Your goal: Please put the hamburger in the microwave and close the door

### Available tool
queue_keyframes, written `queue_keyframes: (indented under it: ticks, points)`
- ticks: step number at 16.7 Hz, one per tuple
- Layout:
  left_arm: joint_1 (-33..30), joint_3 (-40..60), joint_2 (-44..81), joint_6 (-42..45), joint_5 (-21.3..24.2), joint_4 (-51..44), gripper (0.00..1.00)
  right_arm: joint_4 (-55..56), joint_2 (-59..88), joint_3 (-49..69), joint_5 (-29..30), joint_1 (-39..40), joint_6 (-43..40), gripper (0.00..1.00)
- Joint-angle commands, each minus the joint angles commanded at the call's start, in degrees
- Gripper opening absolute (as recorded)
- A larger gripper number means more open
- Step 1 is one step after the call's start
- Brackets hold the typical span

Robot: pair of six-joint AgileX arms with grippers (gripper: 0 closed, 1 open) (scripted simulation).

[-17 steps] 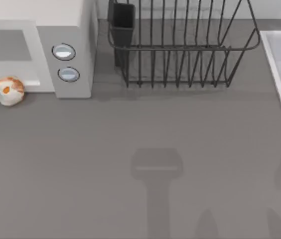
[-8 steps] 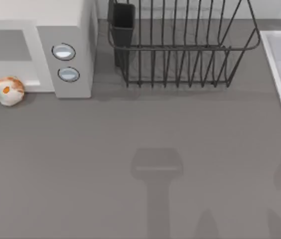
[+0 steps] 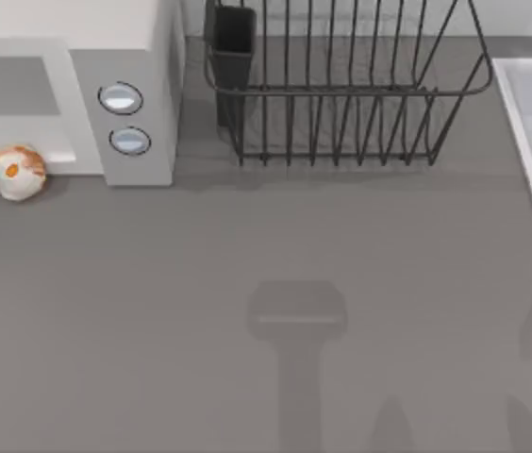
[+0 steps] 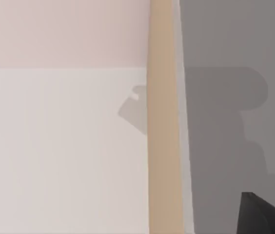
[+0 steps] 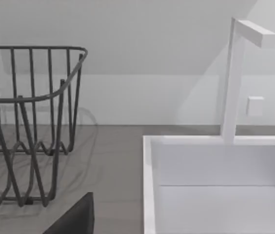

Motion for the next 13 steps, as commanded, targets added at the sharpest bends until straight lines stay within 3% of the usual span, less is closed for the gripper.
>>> queue_keyframes:
  ticks: [13]
  points:
    - [-10.5, -21.4, -17.9, -11.5, -5.3, 10.2, 0.00, 0.0, 0.0, 0.0, 0.0, 0.0, 0.0, 1.00]
